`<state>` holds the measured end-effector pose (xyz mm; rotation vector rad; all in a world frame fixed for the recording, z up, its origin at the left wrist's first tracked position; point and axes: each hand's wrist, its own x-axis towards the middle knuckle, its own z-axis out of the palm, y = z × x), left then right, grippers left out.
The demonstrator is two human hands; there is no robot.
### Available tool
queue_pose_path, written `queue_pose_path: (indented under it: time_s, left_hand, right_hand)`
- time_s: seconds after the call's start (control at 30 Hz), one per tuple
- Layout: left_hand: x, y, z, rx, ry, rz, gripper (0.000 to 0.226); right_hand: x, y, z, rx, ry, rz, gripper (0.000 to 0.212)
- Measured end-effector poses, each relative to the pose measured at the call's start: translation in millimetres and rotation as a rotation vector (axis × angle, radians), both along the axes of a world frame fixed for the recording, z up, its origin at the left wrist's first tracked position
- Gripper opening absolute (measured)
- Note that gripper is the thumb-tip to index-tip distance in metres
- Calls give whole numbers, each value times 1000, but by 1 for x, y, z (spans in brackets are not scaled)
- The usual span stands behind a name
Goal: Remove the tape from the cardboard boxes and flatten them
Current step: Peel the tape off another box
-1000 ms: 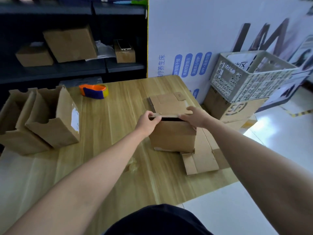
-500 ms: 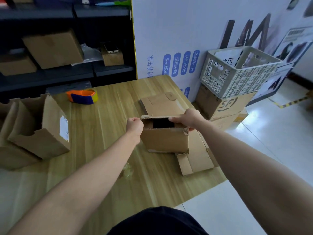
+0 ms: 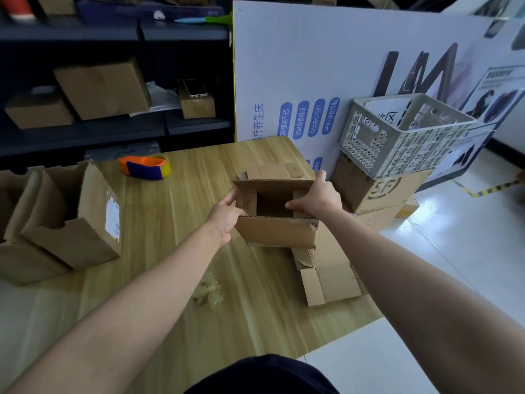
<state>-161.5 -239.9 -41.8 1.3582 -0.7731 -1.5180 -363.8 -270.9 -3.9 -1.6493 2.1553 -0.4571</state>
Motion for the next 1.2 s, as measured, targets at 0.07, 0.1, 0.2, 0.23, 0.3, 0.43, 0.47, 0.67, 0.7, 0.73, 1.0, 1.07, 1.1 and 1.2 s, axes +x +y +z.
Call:
queue_pose_path:
  time_s: [0.07,0.1,0.2,0.23,0.3,0.43,0.47,0.67,0.7,0.73,1.0,1.07,1.1,1.2]
  left_hand:
    - [1,1,3,-27,-3,-14,77]
    - [2,1,4,-38,-12,-16,78]
    - [9,0,7,-55,-81,-17,85]
    - [12,-1,8,-56,-99,-14,88]
    - [20,-1,8,-59,-140,12,90]
    - [33,-4,5,-42,-295,80,91]
    - [36,-5,4,-20,-335,90,94]
    - [54,-4,2,116,-612,102,103]
    - [57,-2,0,128,-631,104,100]
    - [59,-1,-3,140,-650,121,92]
    - [84,12,-11,-7,-696,304,22]
    - [90,14,-11,-83,-590,389,9]
    - [93,15,-9,-108,-540,464,15]
    - [102,12,4,-52,-192,721,16]
  right_hand:
    - [3,-1,1,-1,-7,-3,91]
    - [5,-2,3,-1,-10,7,85]
    - [9,-3,11,44,-84,94,53]
    - [10,-4,16,80,-140,140,39]
    - [11,-3,26,144,-211,222,16]
    - [15,1,44,157,-178,349,25]
    - [18,3,47,159,-194,376,30]
    - [45,14,59,169,-264,458,44]
    - [49,15,59,172,-261,468,45]
    - [53,17,59,174,-258,479,45]
    - [79,18,56,129,-275,504,48]
    - [85,17,55,110,-252,509,47]
    - [88,18,53,104,-236,508,46]
    - [97,23,46,145,-282,535,43]
